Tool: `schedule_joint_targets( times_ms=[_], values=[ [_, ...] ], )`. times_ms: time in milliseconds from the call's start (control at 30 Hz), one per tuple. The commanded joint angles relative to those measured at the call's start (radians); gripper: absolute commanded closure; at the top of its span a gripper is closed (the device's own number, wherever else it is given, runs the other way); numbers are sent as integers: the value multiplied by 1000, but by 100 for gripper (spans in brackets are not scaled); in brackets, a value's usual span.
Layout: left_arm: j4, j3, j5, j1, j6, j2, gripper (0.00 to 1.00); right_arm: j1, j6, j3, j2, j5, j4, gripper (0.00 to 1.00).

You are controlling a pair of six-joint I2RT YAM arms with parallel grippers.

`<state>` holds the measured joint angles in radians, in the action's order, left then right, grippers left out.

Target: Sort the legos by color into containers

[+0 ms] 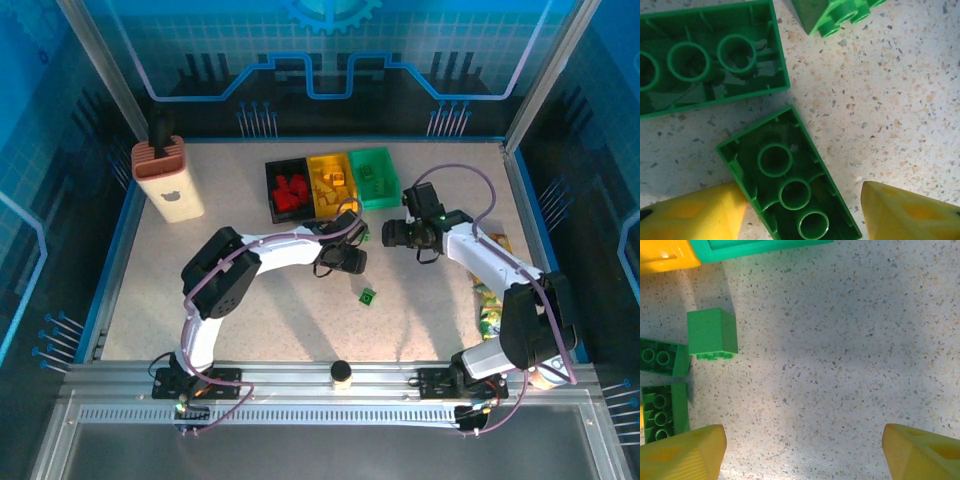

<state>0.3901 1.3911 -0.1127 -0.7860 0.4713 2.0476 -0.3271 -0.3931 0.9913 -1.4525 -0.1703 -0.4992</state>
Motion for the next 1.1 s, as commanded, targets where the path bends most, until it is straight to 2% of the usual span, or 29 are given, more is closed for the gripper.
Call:
schedule_joint_targets(
  times_ms=[0,67,200,367,533,733,1067],
  values=[
    [95,44,-77,-22,4,37,53,-7,-21,-30,34,15,28,18],
    [113,52,-121,-35,2,25,60,-4,-21,-43,42,15,31,18],
    [137,53,-182,-51,-3,-29,67,5,-24,-70,57,20,44,18],
    [133,51,-207,-53,-19,-130,68,22,-37,-106,83,20,56,18],
    [98,129,-212,-45,-115,-168,67,31,-64,-178,117,23,78,19],
    [154,417,-183,14,-197,-18,67,30,-92,-222,159,33,67,19],
    [266,1000,-106,129,-240,362,65,27,-104,-267,287,42,26,20]
  ],
)
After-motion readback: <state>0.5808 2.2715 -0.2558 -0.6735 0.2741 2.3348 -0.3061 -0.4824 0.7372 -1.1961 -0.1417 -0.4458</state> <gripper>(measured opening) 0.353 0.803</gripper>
